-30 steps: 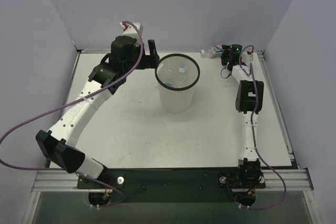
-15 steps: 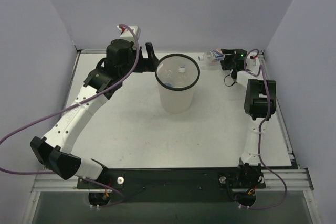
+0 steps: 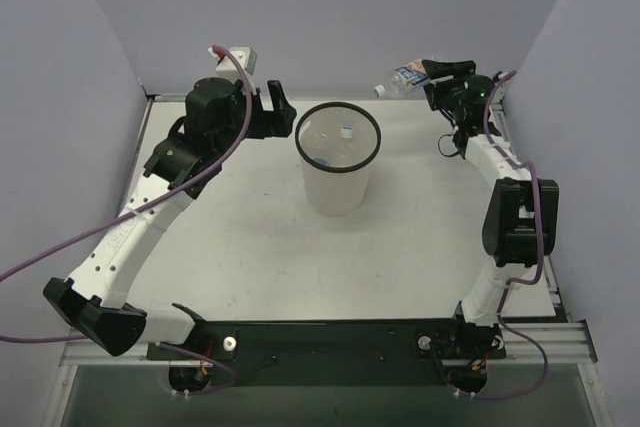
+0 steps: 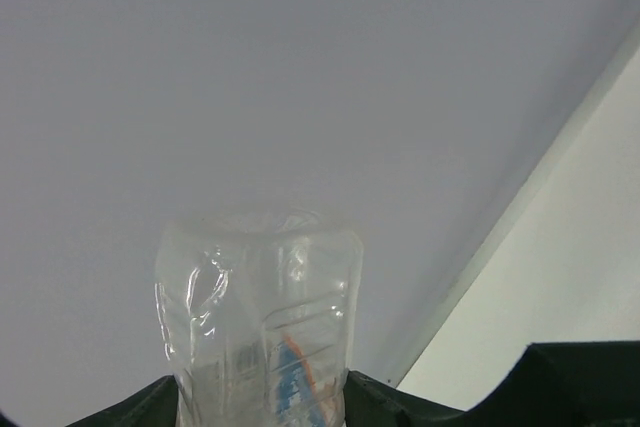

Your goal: Put the plastic bottles in the bin

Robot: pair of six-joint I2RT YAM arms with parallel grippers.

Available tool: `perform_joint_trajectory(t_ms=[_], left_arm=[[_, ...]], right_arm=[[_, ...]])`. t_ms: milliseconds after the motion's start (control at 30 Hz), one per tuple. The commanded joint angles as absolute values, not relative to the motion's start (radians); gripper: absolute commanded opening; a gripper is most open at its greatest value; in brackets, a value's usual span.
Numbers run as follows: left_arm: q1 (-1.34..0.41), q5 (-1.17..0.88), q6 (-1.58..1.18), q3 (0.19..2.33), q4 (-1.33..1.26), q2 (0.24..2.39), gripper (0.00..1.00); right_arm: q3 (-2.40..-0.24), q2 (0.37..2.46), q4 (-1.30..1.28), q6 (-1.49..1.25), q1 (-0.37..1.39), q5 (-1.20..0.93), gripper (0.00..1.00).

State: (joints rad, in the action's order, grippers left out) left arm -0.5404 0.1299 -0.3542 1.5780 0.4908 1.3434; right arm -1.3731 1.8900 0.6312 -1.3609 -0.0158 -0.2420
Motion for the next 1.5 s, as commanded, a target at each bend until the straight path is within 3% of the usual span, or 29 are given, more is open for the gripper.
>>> perform_joint_trajectory(t_ms=[0, 367, 800, 1467], left_arm=[[-0.535, 0.135, -0.342, 1.58, 0.463, 1.312, 0.98], [-0.535, 0.141, -0.36, 1.542, 0.454, 1.261, 0.97], [-0.535, 0.138, -0.364, 1.516, 0.466, 1.256, 0.97], [-0.526, 0.143, -0.38, 1.534, 0.474, 1.284, 0.97]], right_arm=[[-1.362, 1.767, 0.617, -1.2, 0.035, -0.314, 0.45], [-1.453, 1.591, 0.246, -0.712, 0.175, -0.313, 0.44], [-1.583, 1.568, 0.175, -0.626, 0.181, -0.265, 0.45], [-1.598, 1.482, -0.048, -0.255, 0.448, -0.164, 0.46]])
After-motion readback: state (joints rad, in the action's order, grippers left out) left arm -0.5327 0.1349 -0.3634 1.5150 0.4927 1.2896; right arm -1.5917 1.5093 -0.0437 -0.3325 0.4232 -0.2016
